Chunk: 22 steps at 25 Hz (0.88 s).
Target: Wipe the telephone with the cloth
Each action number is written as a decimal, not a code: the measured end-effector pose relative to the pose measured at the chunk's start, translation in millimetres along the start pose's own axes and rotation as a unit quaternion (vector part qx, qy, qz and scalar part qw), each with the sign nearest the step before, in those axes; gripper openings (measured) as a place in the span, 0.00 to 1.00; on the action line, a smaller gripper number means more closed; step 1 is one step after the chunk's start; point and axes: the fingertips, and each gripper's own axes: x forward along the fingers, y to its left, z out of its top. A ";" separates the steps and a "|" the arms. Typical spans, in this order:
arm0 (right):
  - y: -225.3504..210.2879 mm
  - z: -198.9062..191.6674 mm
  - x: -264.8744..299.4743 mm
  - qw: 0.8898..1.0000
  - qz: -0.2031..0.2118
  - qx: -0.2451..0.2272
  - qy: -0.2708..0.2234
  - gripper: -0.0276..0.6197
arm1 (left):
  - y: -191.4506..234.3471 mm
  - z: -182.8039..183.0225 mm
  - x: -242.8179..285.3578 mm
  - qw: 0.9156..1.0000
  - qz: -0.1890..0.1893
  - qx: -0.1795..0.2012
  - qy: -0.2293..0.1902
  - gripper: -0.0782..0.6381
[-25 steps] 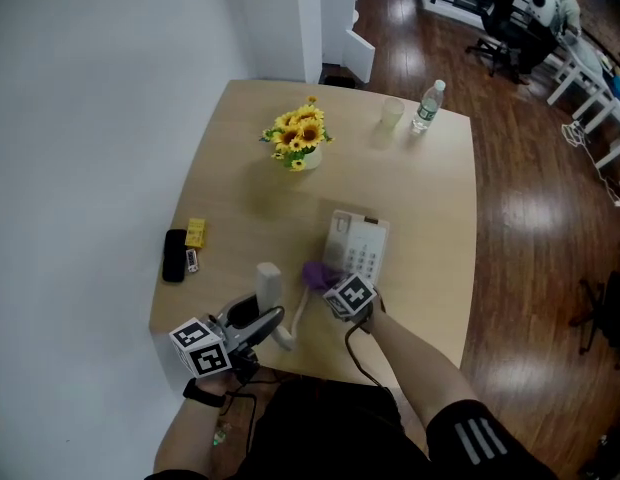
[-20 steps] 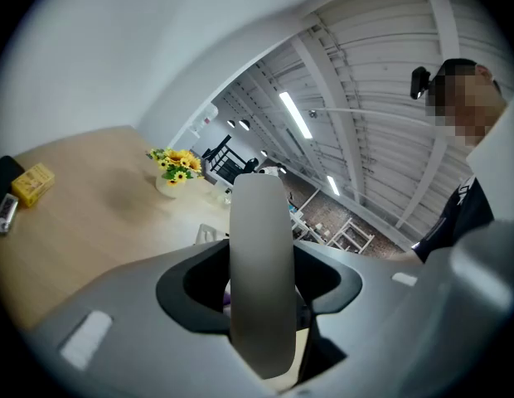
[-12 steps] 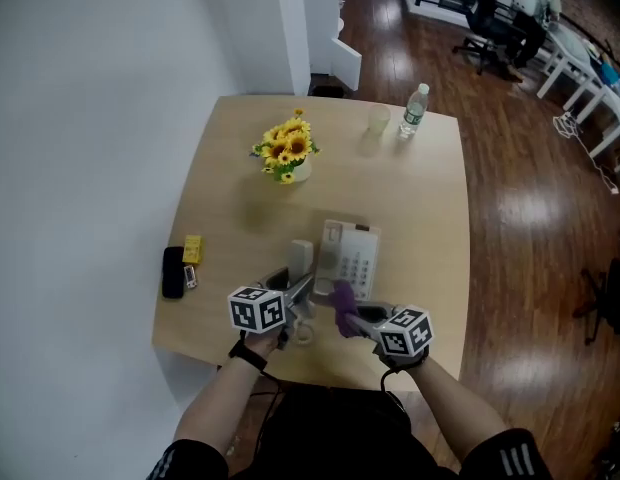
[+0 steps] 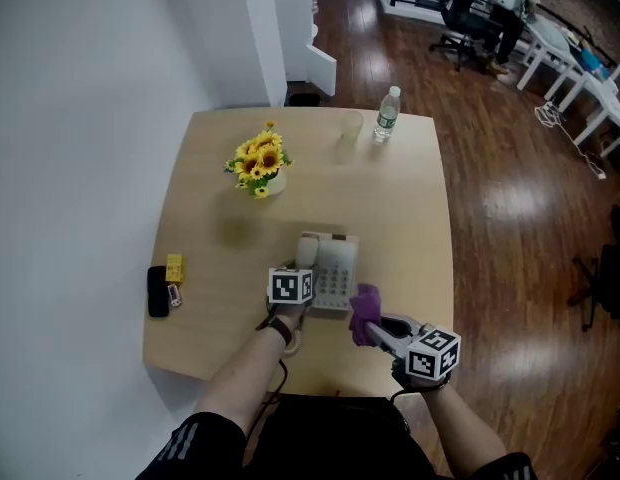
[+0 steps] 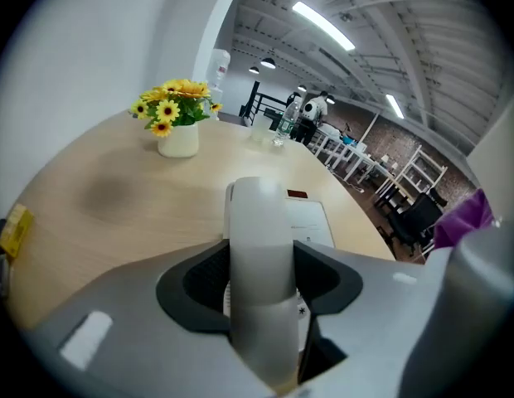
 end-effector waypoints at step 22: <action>27.6 60.4 -28.4 0.995 0.020 -0.004 -0.093 0.15 | -43.9 2.9 -85.9 0.987 -0.098 0.109 -0.071 0.51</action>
